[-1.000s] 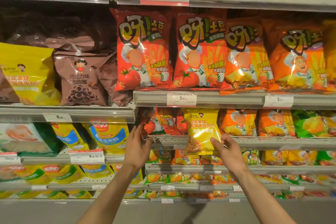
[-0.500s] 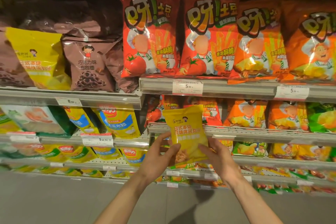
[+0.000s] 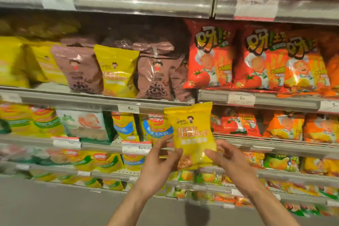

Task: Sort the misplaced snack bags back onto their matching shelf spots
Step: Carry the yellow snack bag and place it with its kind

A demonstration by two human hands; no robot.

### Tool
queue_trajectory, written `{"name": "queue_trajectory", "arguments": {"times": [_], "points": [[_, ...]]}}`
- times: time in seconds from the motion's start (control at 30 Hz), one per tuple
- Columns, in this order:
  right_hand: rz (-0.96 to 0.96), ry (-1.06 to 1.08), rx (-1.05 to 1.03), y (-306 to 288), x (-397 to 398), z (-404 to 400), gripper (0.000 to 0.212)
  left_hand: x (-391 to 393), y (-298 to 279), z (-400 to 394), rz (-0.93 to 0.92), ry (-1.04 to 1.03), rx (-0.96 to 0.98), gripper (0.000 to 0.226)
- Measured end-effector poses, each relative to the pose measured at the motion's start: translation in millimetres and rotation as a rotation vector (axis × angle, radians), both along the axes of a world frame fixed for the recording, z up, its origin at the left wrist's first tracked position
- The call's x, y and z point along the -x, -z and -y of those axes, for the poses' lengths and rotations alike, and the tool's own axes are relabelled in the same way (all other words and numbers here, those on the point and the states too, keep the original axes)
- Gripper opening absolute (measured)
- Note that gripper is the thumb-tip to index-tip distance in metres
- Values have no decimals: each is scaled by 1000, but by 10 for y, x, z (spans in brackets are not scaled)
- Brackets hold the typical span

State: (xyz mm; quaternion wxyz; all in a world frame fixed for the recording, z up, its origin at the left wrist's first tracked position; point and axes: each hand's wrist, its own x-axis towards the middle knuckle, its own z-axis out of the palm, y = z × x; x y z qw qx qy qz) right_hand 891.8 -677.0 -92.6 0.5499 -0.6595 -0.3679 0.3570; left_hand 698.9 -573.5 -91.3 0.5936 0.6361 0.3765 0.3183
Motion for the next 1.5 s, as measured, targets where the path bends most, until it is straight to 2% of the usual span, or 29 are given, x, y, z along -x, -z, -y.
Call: {"name": "queue_trajectory", "arguments": {"times": [0.1, 0.2, 0.33, 0.4, 0.6, 0.7, 0.87, 0.93, 1.03, 1.17, 1.33, 1.43, 1.5], "points": [[-42, -30, -50, -108, 491, -288, 17, 582, -164, -224, 33, -3, -22, 41], [-84, -71, -80, -226, 1021, -631, 20, 1150, -285, -469, 45, -39, -68, 41], [-53, -121, -105, -285, 1587, -1085, 28, 1807, -425, -771, 72, -68, -103, 37], [-21, -159, -91, -355, 1823, -1284, 26, 2041, -447, -945, 81, -93, -133, 36], [49, -228, -92, -607, 2283, -1885, 19, 2528, -485, -1488, 69, -143, -189, 39], [62, -263, -107, -669, 2409, -2251, 29, 2691, -548, -1806, 60, -150, -202, 38], [72, -310, -136, -737, 2604, -2984, 24, 2963, -700, -2407, 12, -175, -245, 33], [77, -320, -160, -741, 2722, -3261, 37, 3104, -772, -2632, -17, -188, -257, 36], [112, -355, -189, -787, 2905, -3670, 77, 3301, -856, -2957, -2, -229, -275, 38], [96, -371, -209, -789, 3154, -4095, 85, 3543, -865, -3330, -18, -254, -296, 37], [104, -350, -217, -860, 3413, -4396, 74, 3771, -856, -3772, -13, -214, -295, 37], [74, -284, -203, -857, 3566, -4568, 27, 3903, -826, -4076, 7, -142, -299, 39], [77, -246, -208, -869, 3647, -4588, 22, 3949, -841, -4217, 13, -100, -315, 42]]}}
